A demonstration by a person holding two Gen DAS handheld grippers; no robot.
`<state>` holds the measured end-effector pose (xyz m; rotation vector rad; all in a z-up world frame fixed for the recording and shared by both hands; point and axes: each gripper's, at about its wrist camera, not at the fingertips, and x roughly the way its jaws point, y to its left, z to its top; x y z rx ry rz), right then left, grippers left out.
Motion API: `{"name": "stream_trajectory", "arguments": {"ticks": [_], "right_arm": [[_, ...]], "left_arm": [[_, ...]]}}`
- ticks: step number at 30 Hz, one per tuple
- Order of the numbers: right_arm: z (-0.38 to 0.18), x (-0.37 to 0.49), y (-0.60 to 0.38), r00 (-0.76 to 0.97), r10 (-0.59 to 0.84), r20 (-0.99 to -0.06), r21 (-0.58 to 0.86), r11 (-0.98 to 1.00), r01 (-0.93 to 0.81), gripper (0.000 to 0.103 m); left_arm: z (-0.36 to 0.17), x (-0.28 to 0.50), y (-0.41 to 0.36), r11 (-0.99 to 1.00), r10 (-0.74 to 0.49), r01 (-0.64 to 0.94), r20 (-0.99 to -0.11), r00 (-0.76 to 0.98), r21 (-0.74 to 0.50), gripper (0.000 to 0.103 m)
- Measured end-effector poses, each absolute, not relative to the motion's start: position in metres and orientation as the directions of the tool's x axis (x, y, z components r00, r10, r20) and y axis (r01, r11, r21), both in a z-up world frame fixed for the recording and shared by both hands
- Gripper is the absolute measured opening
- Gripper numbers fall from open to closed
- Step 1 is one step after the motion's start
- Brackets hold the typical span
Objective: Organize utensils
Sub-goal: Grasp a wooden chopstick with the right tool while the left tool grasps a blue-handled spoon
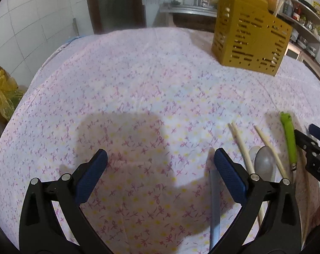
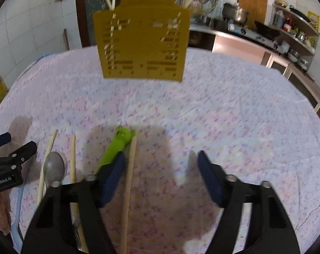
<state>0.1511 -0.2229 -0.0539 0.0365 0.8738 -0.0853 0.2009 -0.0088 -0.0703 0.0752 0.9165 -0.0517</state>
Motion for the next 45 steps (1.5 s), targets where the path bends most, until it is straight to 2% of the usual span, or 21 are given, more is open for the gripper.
{"name": "stream_trajectory", "arguments": {"ticks": [4, 5, 7, 10, 26, 29, 31, 35, 37, 40, 42, 45], "right_arm": [[-0.054, 0.156, -0.216, 0.640, -0.032, -0.768, 0.010, 0.998, 0.062, 0.038], [-0.054, 0.155, -0.213, 0.640, -0.029, -0.768, 0.009, 0.998, 0.057, 0.036], [-0.054, 0.157, -0.213, 0.640, -0.012, -0.768, 0.027, 0.998, 0.051, 0.024], [-0.053, 0.155, -0.216, 0.643, 0.002, -0.765, 0.053, 0.997, 0.059, 0.011], [-0.052, 0.127, -0.242, 0.640, 0.012, -0.768, 0.081, 0.994, 0.079, 0.007], [-0.052, 0.127, -0.241, 0.641, 0.008, -0.767, 0.077, 0.994, 0.079, 0.007], [-0.052, 0.127, -0.243, 0.641, 0.015, -0.768, 0.087, 0.993, 0.081, 0.007], [-0.052, 0.131, -0.245, 0.637, 0.021, -0.771, 0.095, 0.992, 0.083, 0.007], [-0.052, 0.134, -0.244, 0.632, 0.016, -0.775, 0.091, 0.992, 0.086, 0.007], [-0.051, 0.138, -0.241, 0.626, 0.002, -0.780, 0.075, 0.993, 0.090, 0.007], [-0.051, 0.138, -0.240, 0.626, -0.005, -0.780, 0.066, 0.994, 0.089, 0.007], [-0.050, 0.135, -0.240, 0.634, 0.001, -0.773, 0.081, 0.992, 0.097, 0.007]], "left_arm": [[-0.071, 0.199, -0.009, 0.996, -0.010, 0.079, -0.800, 0.600, 0.047, 0.098], [-0.072, 0.200, -0.009, 0.996, -0.013, 0.080, -0.802, 0.597, 0.044, 0.098], [-0.072, 0.201, -0.008, 0.996, -0.018, 0.080, -0.805, 0.594, 0.037, 0.098], [-0.072, 0.202, -0.008, 0.996, -0.021, 0.079, -0.807, 0.591, 0.033, 0.098], [-0.069, 0.178, -0.030, 0.985, -0.057, 0.165, -0.800, 0.597, 0.053, 0.096], [-0.068, 0.178, -0.031, 0.985, -0.081, 0.172, -0.802, 0.591, 0.028, 0.081], [-0.066, 0.176, -0.033, 0.984, -0.087, 0.175, -0.797, 0.598, 0.024, 0.063], [-0.064, 0.174, -0.036, 0.986, -0.086, 0.164, -0.799, 0.595, 0.015, 0.044], [-0.063, 0.175, -0.038, 0.987, -0.089, 0.162, -0.804, 0.588, 0.009, 0.028], [-0.063, 0.180, -0.038, 0.987, -0.091, 0.162, -0.814, 0.573, 0.003, 0.014], [-0.062, 0.182, -0.037, 0.986, -0.090, 0.165, -0.820, 0.566, 0.006, 0.007], [-0.061, 0.182, -0.037, 0.986, -0.093, 0.169, -0.821, 0.564, 0.005, 0.007]]}}
